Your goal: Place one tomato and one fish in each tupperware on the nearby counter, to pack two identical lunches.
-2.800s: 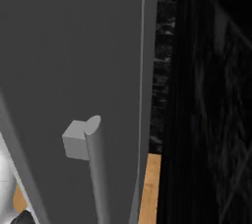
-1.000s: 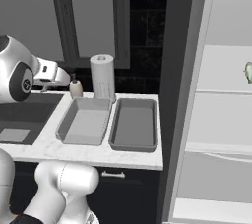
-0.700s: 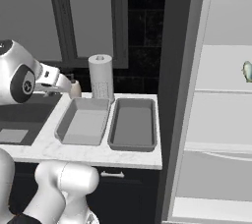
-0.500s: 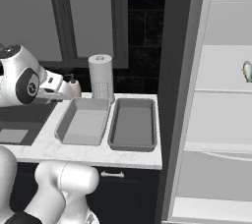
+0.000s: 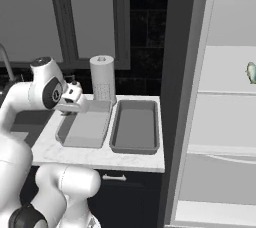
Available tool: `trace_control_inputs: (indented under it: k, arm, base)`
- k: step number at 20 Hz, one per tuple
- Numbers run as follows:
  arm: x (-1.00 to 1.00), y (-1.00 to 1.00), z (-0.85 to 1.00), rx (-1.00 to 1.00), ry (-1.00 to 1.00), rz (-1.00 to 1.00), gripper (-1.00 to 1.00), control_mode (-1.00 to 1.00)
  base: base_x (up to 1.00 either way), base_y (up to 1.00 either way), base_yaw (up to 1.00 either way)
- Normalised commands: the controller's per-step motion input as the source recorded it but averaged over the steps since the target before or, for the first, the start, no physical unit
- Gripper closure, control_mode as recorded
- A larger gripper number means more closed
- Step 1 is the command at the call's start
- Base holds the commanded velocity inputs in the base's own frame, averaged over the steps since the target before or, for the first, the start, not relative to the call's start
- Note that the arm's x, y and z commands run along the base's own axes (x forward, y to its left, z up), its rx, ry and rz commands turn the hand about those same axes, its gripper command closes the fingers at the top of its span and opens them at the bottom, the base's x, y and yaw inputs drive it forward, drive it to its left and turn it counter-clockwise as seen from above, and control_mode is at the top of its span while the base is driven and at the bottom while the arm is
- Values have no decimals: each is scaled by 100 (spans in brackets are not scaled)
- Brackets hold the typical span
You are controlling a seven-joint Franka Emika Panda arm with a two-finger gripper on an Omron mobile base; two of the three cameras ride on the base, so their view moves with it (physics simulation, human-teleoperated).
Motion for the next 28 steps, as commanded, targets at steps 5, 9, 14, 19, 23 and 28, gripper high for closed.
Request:
trace_control_inputs:
  k: [5, 9, 14, 19, 23, 28]
  arm:
    - [35, -9, -43, 0, 2, 0, 100, -100]
    - [46, 0, -47, 0, 3, 0, 100, -100]
    - [39, -2, -43, 0, 1, 0, 100, -100]
    - [33, -9, -42, 0, 1, 0, 100, -100]
    - [42, -1, -41, 0, 0, 0, 100, -100]
    - [46, 0, -45, 0, 0, 0, 100, -100]
  base:
    - [0, 0, 0]
    - [0, 0, 0]
    - [0, 0, 0]
    - [0, 0, 0]
    - [0, 0, 0]
    - [0, 0, 0]
